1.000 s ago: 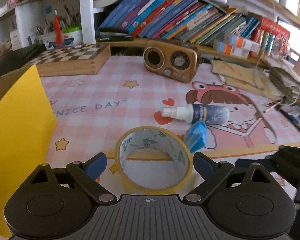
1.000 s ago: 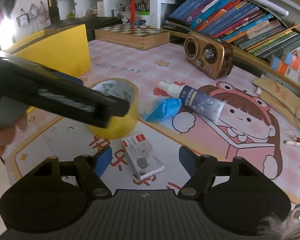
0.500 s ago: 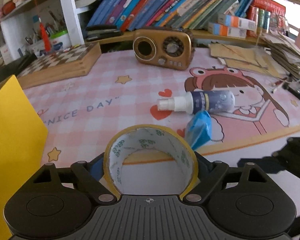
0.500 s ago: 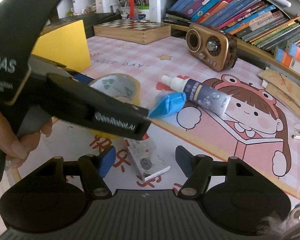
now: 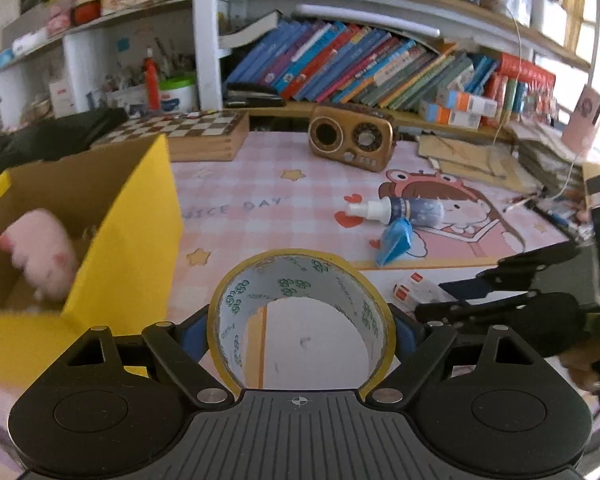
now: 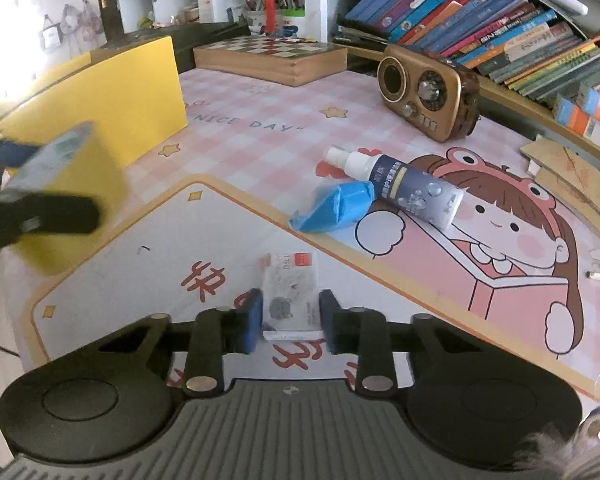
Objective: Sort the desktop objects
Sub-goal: 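Grasp the yellow tape roll with the left tool while the right tool grasps the small white box, then lift the tape roll and white box and carry both toward the yellow box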
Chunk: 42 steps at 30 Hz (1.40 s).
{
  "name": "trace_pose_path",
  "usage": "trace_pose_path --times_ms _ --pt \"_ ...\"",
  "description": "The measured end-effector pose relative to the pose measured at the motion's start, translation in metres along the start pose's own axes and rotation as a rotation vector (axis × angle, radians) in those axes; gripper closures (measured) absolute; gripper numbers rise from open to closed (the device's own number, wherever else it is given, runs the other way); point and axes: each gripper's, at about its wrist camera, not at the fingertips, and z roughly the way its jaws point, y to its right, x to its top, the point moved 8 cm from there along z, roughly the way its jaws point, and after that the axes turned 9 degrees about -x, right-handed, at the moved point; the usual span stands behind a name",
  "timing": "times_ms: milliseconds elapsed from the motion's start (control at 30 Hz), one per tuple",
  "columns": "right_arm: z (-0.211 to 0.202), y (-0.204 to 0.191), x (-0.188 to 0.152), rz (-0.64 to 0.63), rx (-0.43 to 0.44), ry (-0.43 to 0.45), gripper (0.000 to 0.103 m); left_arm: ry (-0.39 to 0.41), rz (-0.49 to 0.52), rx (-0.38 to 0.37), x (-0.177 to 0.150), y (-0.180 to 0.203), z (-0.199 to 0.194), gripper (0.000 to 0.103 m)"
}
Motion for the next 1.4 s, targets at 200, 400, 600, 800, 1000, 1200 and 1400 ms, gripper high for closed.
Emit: trace_pose_path --times_ms 200,400,600,800,1000,1200,1400 --pt "-0.011 -0.009 -0.008 -0.012 -0.014 -0.007 0.076 0.027 -0.002 -0.001 -0.009 0.006 -0.020 0.016" --pt "-0.038 -0.010 -0.007 0.107 -0.046 -0.002 0.076 0.061 -0.044 -0.032 -0.010 0.007 -0.039 0.016" --pt "-0.079 -0.019 -0.001 0.199 -0.064 0.005 0.076 0.070 -0.059 -0.039 -0.015 0.004 -0.058 0.016" --pt "-0.114 -0.037 0.000 0.267 -0.068 -0.004 0.076 0.107 -0.106 -0.078 -0.017 -0.004 -0.083 0.016" --pt "-0.139 -0.069 0.000 0.294 -0.061 0.015 0.076 0.108 -0.102 -0.080 -0.029 -0.017 -0.102 0.016" --pt "-0.146 -0.104 -0.006 0.291 -0.060 0.002 0.076 0.105 -0.114 -0.106 -0.042 -0.032 -0.121 0.016" --pt "-0.156 -0.141 -0.014 0.265 -0.064 -0.003 0.076 0.096 -0.111 -0.114 -0.054 -0.048 -0.138 0.016"
